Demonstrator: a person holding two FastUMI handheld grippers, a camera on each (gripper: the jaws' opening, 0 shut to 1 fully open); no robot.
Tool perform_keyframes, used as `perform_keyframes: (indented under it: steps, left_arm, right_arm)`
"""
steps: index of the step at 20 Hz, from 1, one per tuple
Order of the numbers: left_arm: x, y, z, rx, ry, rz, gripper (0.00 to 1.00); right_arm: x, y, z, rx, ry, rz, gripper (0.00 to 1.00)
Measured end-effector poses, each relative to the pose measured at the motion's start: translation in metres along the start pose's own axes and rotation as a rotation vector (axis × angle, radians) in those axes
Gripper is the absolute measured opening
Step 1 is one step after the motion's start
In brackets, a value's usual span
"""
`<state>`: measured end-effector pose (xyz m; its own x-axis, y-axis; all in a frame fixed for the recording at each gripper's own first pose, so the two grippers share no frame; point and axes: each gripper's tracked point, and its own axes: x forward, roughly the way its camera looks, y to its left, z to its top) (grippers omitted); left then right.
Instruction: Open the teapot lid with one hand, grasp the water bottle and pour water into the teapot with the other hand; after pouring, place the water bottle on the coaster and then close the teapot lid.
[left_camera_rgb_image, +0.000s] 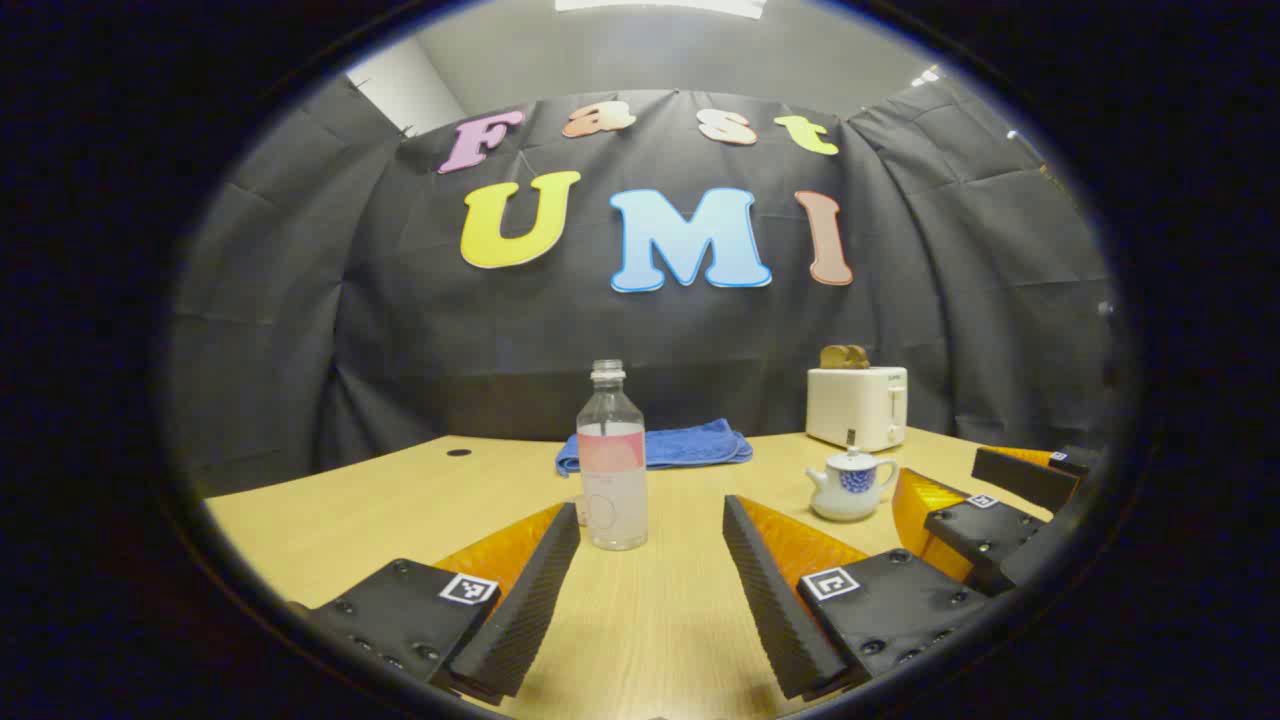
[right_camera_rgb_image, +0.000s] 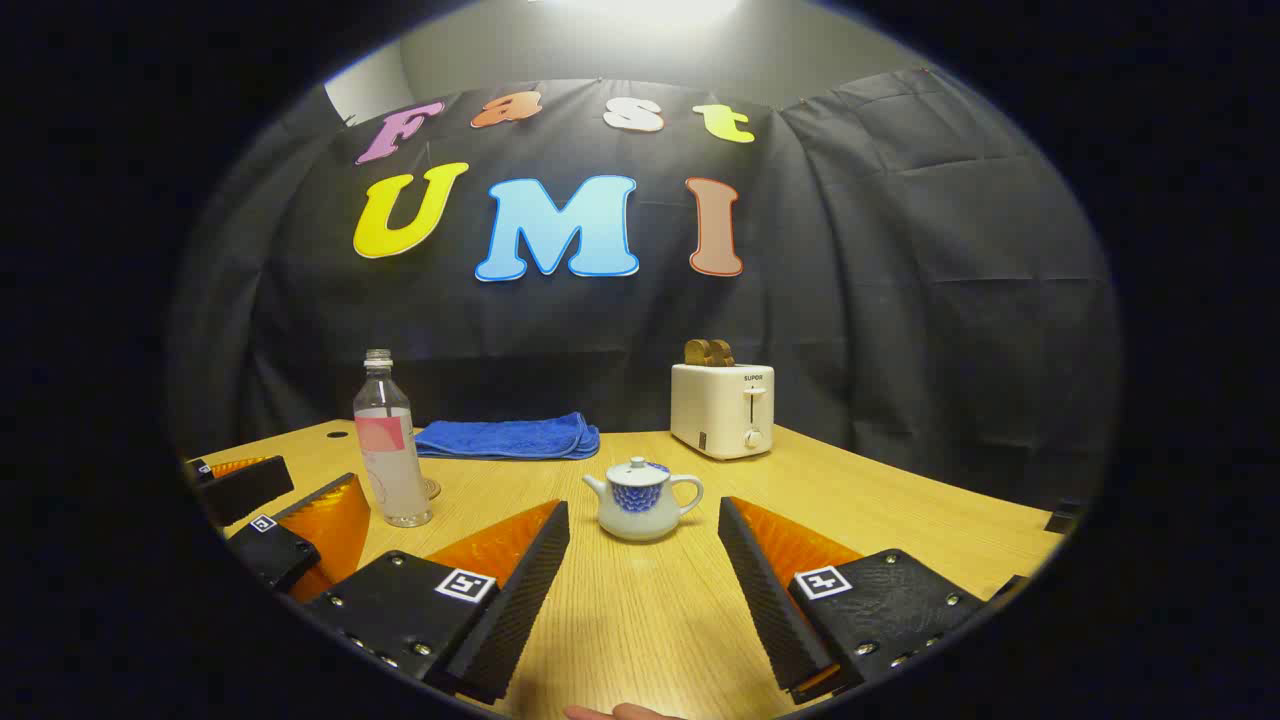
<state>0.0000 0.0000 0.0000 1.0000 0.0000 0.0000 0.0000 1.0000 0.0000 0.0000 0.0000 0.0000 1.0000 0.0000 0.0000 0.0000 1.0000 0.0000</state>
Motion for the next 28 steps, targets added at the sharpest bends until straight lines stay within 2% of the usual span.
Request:
perform_keyframes:
  steps: [2, 6, 11, 17, 19, 20, 21, 25, 28]
  left_arm:
    - [0.007, -0.007, 0.001, 0.003, 0.005, -0.046, 1.0]
    - [0.009, 0.002, 0.001, 0.0, -0.007, -0.002, 1.0]
    - [0.008, 0.0, 0.001, 0.0, -0.003, 0.022, 1.0]
    - [0.004, -0.01, 0.002, 0.001, -0.007, 0.003, 1.0]
    - [0.004, -0.006, 0.001, 0.003, -0.002, 0.027, 1.0]
    - [0.004, -0.006, 0.001, 0.004, 0.001, 0.027, 1.0]
    - [0.003, -0.006, 0.0, 0.005, 0.003, 0.03, 1.0]
    - [0.004, -0.011, 0.001, 0.001, -0.004, -0.005, 1.0]
    - [0.01, -0.014, 0.001, 0.007, 0.0, -0.016, 1.0]
  right_arm:
    - [-0.001, 0.006, 0.0, -0.005, -0.003, 0.065, 0.93]
    - [0.0, -0.005, 0.0, -0.002, -0.004, 0.081, 0.93]
    - [-0.001, 0.007, 0.0, -0.008, -0.003, 0.136, 0.93]
    - [-0.001, 0.006, 0.0, -0.007, -0.003, 0.137, 0.93]
    - [0.001, -0.006, 0.0, -0.005, -0.002, 0.061, 0.93]
    - [0.001, -0.001, 0.0, -0.004, -0.002, 0.076, 0.93]
    - [0.0, 0.008, 0.0, -0.006, -0.004, 0.124, 0.93]
    - [0.006, 0.007, 0.0, -0.011, -0.001, 0.144, 0.93]
    - [0.022, 0.005, -0.008, -0.01, 0.056, 0.169, 0.93]
